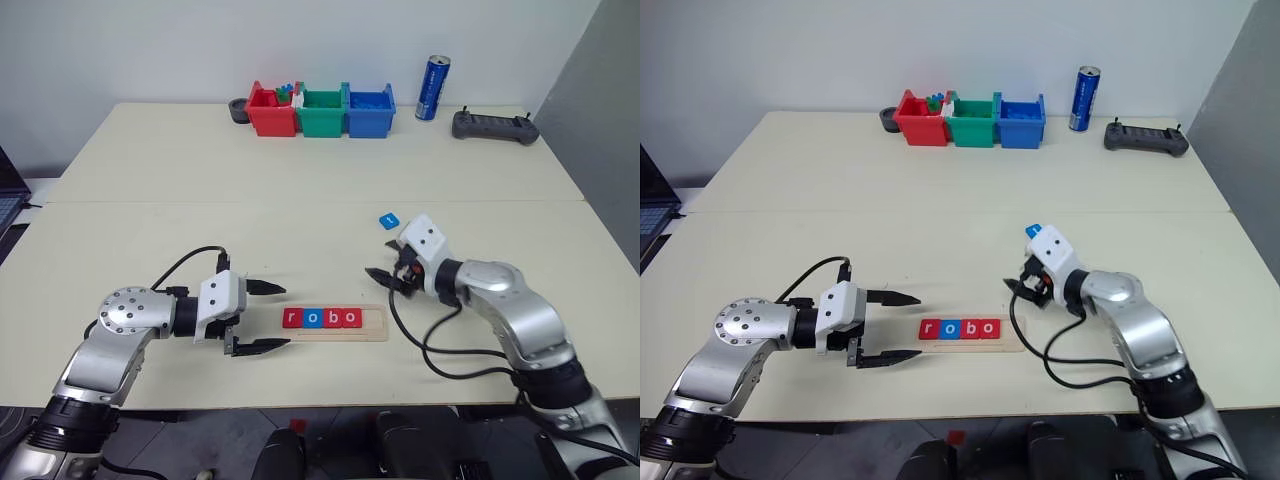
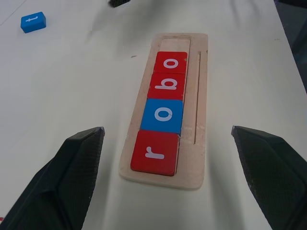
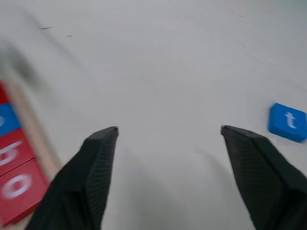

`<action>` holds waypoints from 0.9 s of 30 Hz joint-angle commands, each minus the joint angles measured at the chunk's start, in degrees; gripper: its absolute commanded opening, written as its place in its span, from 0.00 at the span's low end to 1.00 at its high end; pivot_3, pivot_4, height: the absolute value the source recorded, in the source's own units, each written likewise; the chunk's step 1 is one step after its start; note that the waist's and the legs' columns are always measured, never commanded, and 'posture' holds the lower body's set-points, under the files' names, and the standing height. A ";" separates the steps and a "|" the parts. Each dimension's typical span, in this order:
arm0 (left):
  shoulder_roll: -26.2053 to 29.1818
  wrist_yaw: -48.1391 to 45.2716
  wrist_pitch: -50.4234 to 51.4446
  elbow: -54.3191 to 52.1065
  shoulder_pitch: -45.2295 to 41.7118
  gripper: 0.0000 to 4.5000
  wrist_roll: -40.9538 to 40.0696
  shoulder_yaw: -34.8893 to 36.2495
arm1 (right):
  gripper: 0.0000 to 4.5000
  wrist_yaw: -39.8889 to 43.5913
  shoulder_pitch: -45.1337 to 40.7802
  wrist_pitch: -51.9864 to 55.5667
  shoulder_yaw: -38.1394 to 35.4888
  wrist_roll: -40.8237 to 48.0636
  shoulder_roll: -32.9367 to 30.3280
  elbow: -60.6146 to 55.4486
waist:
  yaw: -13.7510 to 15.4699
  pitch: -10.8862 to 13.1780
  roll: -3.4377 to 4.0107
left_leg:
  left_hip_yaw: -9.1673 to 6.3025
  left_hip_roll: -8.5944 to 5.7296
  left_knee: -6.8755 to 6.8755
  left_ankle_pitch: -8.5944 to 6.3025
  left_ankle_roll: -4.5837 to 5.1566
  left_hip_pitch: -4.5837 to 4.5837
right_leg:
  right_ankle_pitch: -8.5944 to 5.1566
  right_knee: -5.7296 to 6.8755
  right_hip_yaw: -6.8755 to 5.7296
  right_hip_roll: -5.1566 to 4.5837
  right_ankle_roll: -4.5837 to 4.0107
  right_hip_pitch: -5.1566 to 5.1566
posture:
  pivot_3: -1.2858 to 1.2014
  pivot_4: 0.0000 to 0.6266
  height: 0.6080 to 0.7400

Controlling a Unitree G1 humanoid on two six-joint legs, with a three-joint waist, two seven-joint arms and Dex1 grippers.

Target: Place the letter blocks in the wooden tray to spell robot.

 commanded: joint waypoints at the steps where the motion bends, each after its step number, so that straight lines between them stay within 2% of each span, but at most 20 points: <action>1: 0.66 0.68 0.84 -2.42 -0.47 1.00 -1.33 1.65 | 0.99 -6.44 -4.78 -3.98 -2.56 -2.06 3.83 7.31 | -0.09 0.00 0.00 | 0.00 0.00 0.00 0.00 0.00 0.00 | 0.00 0.00 -0.01 0.00 0.00 0.00 | 0.52 0.24 1.00; 10: 0.72 1.00 1.15 -2.97 -0.30 1.00 -1.26 1.71 | 0.99 -16.19 -15.38 -16.77 -5.91 -4.44 10.87 35.16 | -0.72 0.01 0.01 | -0.01 -0.01 -0.04 0.00 0.00 -0.03 | 0.02 0.00 -0.02 -0.03 -0.03 -0.02 | 0.52 0.24 1.00; 19: 0.64 -0.53 -2.43 0.55 0.50 1.00 -0.81 2.01 | 0.99 -15.07 -21.81 -23.74 -8.57 -3.22 13.06 52.05 | -1.51 0.01 0.03 | -0.01 -0.01 -0.10 -0.01 0.01 0.00 | 0.02 0.04 -0.01 -0.02 -0.03 -0.04 | 0.52 0.24 1.00; 22: 0.57 -1.23 -4.29 2.43 0.86 1.00 -0.61 2.10 | 0.86 -13.44 -22.99 -25.72 -9.00 -2.78 13.81 55.36 | -1.60 0.01 0.03 | 0.00 -0.01 -0.09 -0.01 0.01 0.01 | 0.02 0.05 -0.01 -0.02 -0.03 -0.04 | 0.52 0.24 1.00; 27: 0.39 -1.32 -6.05 3.70 1.53 1.00 -0.29 2.07 | 0.47 -13.44 -24.55 -28.58 -8.06 -4.25 14.62 60.16 | -1.65 0.01 0.03 | 0.00 0.00 -0.09 -0.01 0.01 0.02 | 0.02 0.06 -0.01 -0.02 -0.04 -0.04 | 0.52 0.24 1.00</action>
